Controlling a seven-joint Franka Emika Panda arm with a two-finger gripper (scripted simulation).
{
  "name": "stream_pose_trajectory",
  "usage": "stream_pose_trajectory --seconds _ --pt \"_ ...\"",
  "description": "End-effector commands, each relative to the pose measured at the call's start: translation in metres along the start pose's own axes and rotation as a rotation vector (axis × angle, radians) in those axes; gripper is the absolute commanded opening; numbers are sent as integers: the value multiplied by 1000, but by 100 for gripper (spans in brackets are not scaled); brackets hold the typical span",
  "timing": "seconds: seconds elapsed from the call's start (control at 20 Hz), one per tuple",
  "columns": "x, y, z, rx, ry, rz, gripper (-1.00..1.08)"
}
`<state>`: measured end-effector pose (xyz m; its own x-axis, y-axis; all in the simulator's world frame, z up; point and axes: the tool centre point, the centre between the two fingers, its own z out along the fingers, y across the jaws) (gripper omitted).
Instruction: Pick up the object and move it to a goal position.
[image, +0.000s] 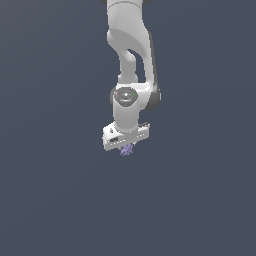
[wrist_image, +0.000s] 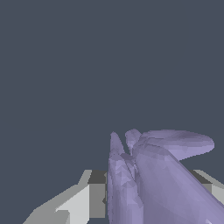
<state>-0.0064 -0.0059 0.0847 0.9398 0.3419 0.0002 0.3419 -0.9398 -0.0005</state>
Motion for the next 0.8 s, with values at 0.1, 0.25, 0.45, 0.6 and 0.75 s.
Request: stream_pose_trajectory --seconds 0.1,0.25,0.45,0.6,0.75 --pt "-9 -2 -35 -1 1 0 -100" --pt "-16 -4 -65 -1 1 0 -100" --pt "-27 -7 -108 -1 1 0 -100" --pt "-35 -9 -143 -1 1 0 -100" --pt "-44 -11 -179 0 0 0 -100"
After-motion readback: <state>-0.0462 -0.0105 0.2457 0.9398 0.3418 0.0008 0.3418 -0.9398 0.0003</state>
